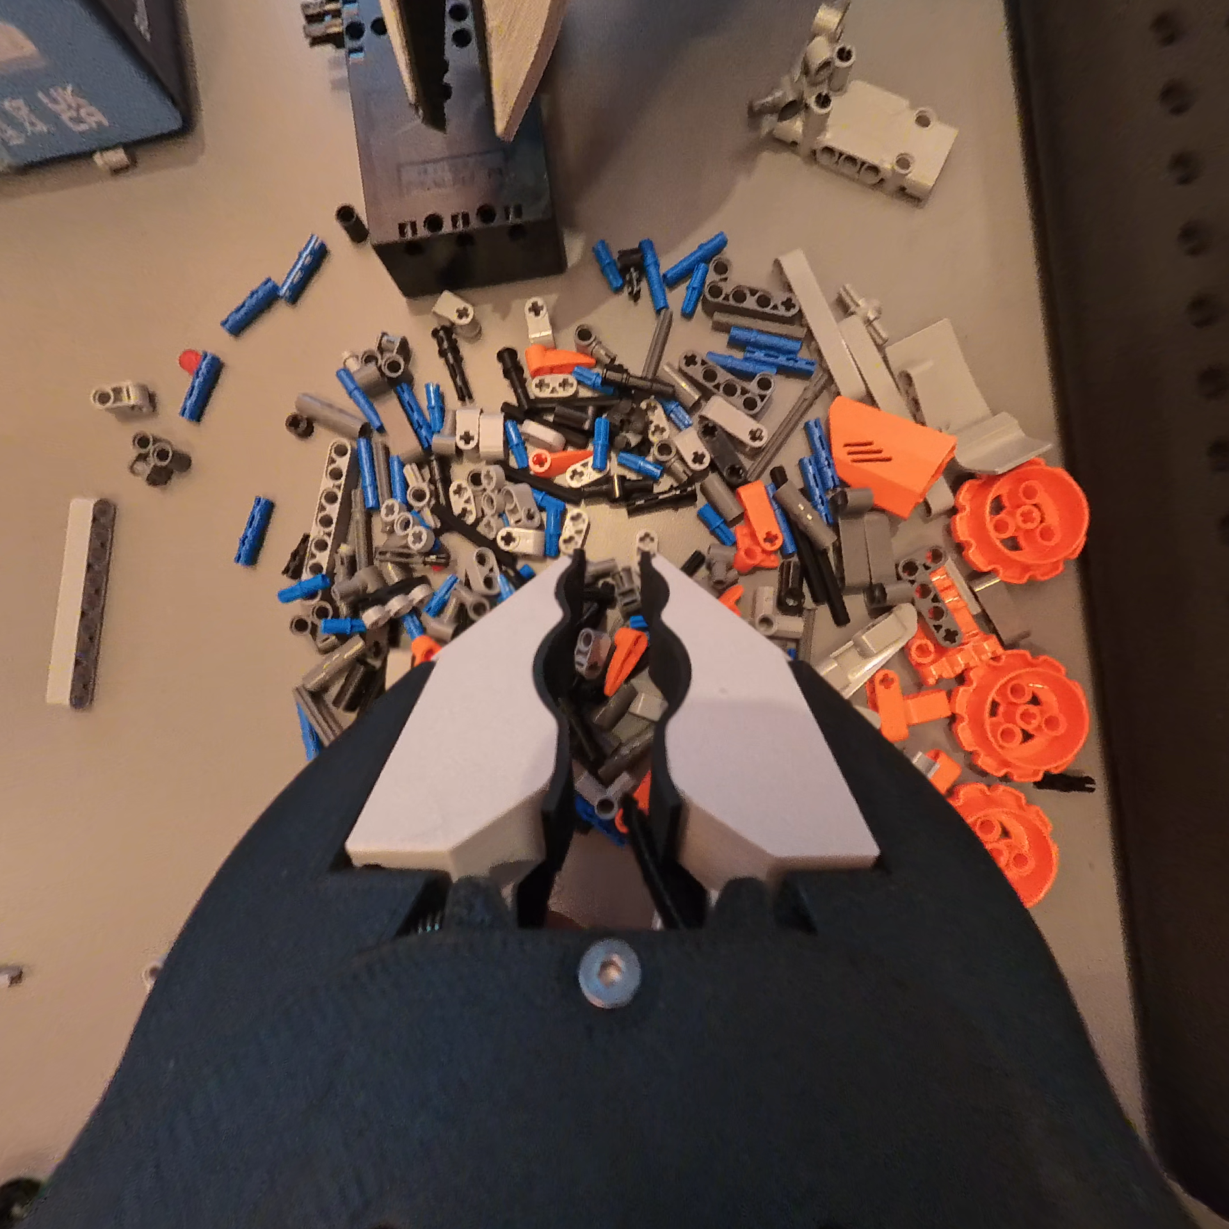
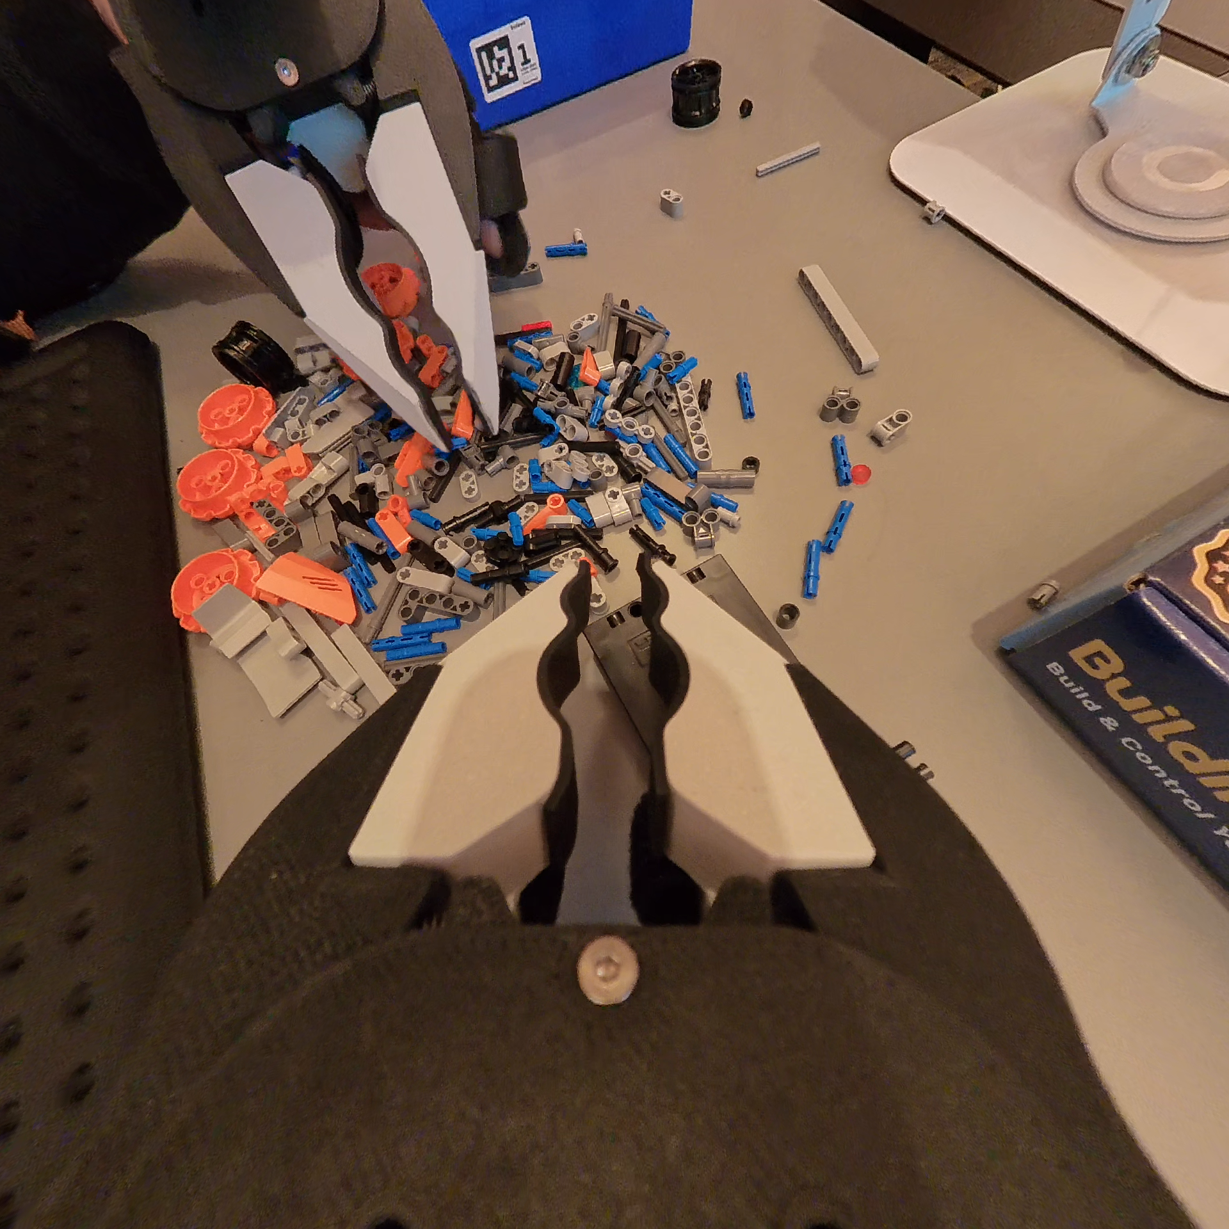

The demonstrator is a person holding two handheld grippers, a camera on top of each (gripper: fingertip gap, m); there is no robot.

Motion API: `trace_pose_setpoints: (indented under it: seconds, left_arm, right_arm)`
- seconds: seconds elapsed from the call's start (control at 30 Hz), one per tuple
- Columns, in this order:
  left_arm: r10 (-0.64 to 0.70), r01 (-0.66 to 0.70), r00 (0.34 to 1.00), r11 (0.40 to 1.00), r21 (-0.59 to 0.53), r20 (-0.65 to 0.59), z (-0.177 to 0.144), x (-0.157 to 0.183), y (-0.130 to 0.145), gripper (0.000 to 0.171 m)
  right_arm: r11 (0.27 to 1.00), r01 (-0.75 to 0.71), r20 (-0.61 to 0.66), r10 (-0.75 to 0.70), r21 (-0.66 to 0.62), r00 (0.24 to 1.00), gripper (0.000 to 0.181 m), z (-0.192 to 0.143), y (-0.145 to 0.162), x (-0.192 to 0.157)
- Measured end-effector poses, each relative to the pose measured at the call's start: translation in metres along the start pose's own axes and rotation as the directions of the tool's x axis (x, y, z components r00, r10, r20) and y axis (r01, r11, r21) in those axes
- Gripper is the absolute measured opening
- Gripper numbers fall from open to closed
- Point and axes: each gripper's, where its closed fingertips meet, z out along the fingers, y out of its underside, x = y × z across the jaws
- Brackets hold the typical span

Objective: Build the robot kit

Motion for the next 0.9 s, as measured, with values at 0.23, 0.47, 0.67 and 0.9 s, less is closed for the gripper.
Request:
trace_pose_setpoints:
  seconds: [0.23, 0.47, 0.67, 0.9]
  left_arm:
    - [-0.019, 0.019, 1.0, 0.997, -0.07, -0.009, -0.004, -0.003, 0.018, 0.014]
    - [-0.047, 0.038, 0.997, 0.99, -0.135, -0.062, -0.007, 0.006, 0.036, 0.014]
    - [-0.057, 0.053, 0.998, 0.993, -0.106, -0.034, -0.02, 0.0, 0.033, 0.016]
    - [-0.075, 0.08, 0.994, 0.995, -0.056, 0.084, -0.02, -0.028, 0.028, 0.017]
  right_arm:
    - [1.0, -0.003, 0.004, 0.003, 0.008, 1.0, 0.013, -0.001, -0.001, -0.001]
    - [1.0, -0.006, 0.013, 0.006, -0.004, 1.0, 0.013, 0.001, 0.002, -0.001]
    - [1.0, -0.008, 0.014, 0.008, -0.003, 1.0, 0.013, 0.002, 0.002, -0.001]
    - [1.0, -0.011, 0.013, 0.011, 0.0, 1.0, 0.013, 0.001, 0.002, -0.001]
